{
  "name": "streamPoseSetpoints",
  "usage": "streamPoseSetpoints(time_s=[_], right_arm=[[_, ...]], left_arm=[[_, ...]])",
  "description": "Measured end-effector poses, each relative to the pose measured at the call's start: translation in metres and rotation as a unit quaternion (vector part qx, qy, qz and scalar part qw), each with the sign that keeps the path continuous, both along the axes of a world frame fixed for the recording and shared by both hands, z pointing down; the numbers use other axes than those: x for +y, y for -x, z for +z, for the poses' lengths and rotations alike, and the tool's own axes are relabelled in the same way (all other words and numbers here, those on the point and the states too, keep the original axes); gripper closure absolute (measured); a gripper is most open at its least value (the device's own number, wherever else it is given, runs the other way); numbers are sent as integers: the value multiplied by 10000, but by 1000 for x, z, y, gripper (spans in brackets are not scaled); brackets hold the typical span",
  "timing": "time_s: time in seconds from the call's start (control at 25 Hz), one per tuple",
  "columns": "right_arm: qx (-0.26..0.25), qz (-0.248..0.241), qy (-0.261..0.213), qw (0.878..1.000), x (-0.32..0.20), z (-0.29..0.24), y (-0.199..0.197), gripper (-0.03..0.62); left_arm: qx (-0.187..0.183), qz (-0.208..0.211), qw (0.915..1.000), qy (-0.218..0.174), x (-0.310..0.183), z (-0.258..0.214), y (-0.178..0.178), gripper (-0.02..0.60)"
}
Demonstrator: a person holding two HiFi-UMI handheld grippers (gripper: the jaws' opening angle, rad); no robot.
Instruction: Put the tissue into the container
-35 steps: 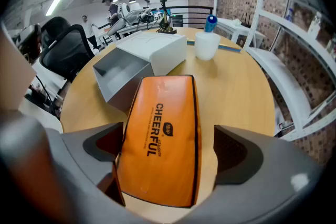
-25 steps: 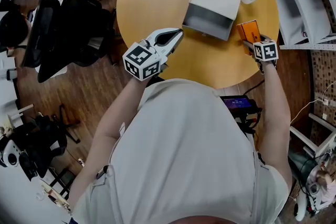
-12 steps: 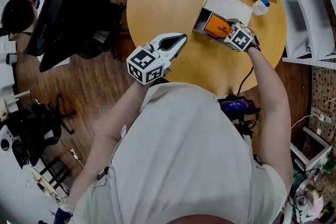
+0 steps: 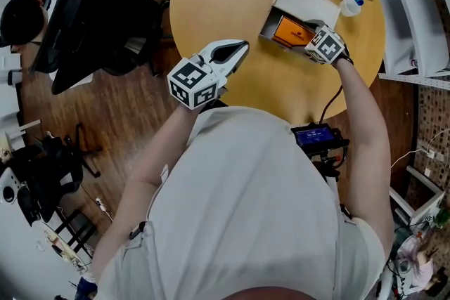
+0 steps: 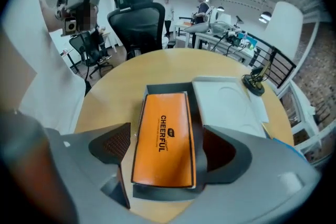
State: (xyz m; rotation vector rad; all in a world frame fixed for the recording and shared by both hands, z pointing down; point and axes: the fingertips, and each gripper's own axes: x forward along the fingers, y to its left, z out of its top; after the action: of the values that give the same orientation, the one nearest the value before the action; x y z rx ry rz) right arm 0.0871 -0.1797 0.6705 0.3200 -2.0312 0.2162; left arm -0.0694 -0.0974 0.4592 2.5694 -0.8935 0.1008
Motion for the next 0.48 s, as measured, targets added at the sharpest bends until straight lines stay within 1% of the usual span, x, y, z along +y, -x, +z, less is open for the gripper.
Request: streamPoseSetpoints(time_s=[0.04, 0.08, 0.12, 0.16, 0.2, 0.28, 0.36, 0.4, 0.48], right_arm=[[-191, 85, -144, 9997, 0, -16, 0, 168], [-442, 203, -311, 9983, 1, -35, -1, 207], [-767, 362, -484, 9952, 2, -57, -1, 279], [-1168, 555, -638, 9895, 5, -81, -3, 367], [-1624, 771, -744, 9809, 9, -106, -4, 449], [-2552, 1206, -813, 9559, 20, -155, -9, 596], [-3277, 1541, -795, 9287, 33, -193, -15, 597], [-3529, 1648, -792, 9176, 40, -208, -19, 597], [-3873, 1756, -811, 9014, 53, -230, -24, 597]], left_arm=[[9, 18, 10000, -19, -1, -1, -2, 581], [20, 41, 10000, -40, -2, -2, -4, 581], [28, 70, 10000, -58, -3, -4, -7, 581], [35, 105, 9999, -76, -3, -6, -10, 581], [41, 145, 9998, -95, -4, -8, -14, 581], [45, 230, 9996, -140, -4, -11, -22, 581], [43, 320, 9993, -183, -4, -14, -30, 581], [41, 364, 9991, -204, -4, -16, -34, 581], [37, 446, 9987, -245, -3, -18, -42, 581]])
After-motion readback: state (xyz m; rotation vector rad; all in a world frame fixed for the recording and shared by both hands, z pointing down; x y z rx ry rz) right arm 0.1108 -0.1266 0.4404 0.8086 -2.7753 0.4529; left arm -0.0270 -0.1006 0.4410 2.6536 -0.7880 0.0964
